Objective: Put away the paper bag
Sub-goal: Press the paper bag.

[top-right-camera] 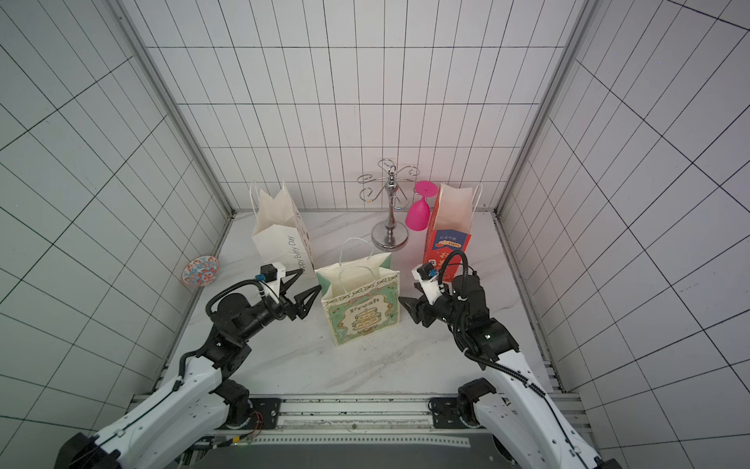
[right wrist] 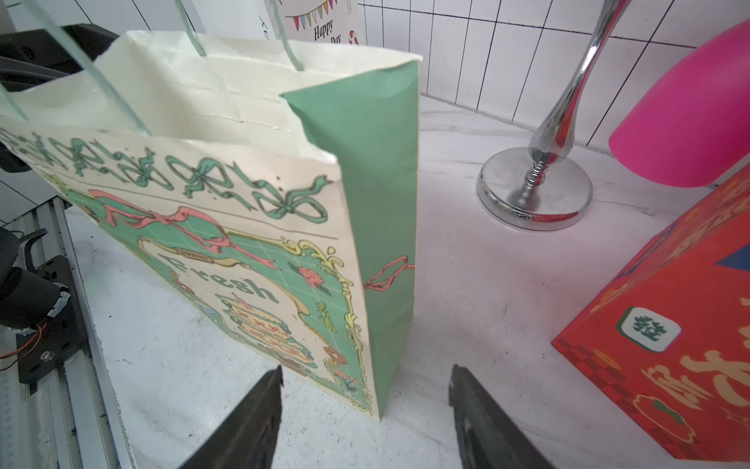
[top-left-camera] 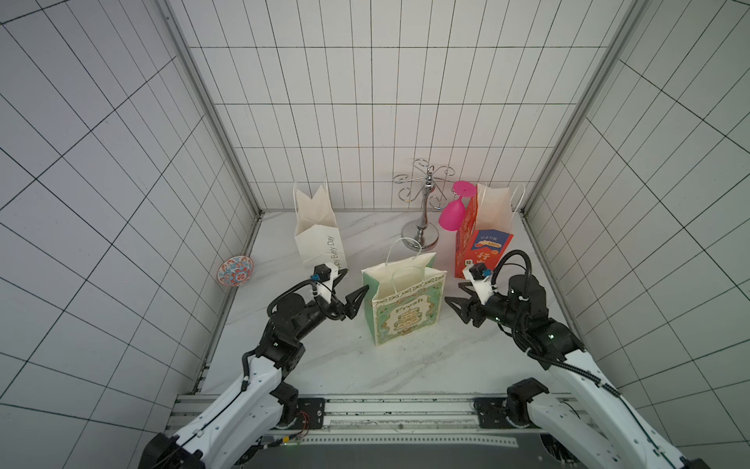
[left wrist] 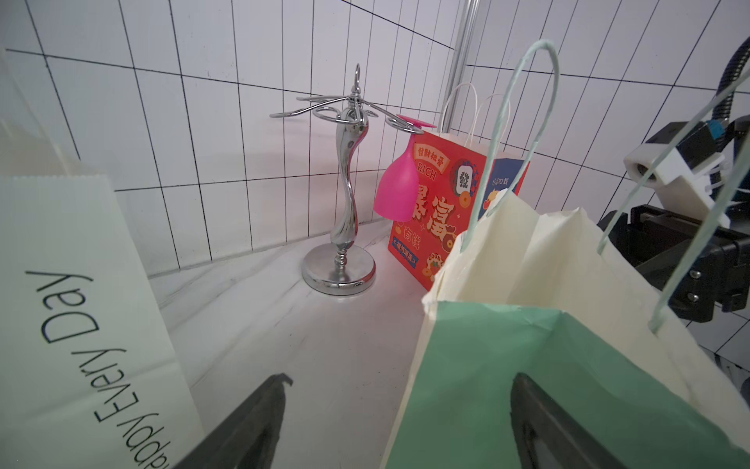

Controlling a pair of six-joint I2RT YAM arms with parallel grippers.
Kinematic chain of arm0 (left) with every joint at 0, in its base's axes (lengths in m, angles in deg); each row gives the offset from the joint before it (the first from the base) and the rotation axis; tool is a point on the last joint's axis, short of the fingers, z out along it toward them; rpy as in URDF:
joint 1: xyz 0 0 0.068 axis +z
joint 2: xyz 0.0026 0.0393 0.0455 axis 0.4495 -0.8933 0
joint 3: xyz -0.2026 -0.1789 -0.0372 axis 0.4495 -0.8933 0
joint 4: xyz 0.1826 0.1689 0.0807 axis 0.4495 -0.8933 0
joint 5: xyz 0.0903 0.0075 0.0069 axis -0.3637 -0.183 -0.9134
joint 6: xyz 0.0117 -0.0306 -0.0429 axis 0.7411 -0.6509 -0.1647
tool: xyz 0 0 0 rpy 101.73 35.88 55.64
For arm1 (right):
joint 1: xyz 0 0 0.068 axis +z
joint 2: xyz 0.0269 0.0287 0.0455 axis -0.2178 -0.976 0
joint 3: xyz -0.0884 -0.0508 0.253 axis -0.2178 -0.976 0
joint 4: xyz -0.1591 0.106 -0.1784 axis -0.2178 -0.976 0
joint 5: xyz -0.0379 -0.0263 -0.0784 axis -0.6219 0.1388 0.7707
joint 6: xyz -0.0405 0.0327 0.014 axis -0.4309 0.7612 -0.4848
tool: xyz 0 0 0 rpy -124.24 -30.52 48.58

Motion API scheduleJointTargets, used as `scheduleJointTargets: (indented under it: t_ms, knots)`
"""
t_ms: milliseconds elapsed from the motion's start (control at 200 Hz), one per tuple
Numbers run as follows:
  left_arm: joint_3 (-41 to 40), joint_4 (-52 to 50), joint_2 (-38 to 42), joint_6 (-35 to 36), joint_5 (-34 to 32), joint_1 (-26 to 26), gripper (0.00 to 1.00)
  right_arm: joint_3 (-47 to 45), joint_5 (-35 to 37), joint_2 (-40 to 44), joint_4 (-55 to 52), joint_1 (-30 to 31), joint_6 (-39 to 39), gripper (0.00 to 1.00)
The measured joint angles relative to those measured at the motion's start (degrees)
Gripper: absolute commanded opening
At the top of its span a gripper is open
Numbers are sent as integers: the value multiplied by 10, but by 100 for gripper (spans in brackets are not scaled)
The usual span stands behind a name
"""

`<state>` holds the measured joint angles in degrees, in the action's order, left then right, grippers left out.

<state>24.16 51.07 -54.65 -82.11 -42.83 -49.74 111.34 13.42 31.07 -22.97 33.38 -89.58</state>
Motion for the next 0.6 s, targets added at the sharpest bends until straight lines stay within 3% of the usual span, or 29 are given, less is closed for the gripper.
scheduleJointTargets:
  t_ms: [200, 380, 485, 600]
  knots:
    - [7, 12, -68, 32, 62, 19, 95, 12, -23, -1, -10, 7, -11, 69]
    - [11, 39, -115, 48, 83, 8, 82, 30, -45, -2, -33, 24, -23, 69]
    - [24, 52, -147, 57, 94, -15, 67, 45, -48, -2, -53, 55, -30, 68]
    - [27, 61, -160, 61, 99, -29, 59, 65, -30, -3, -80, 99, -35, 64]
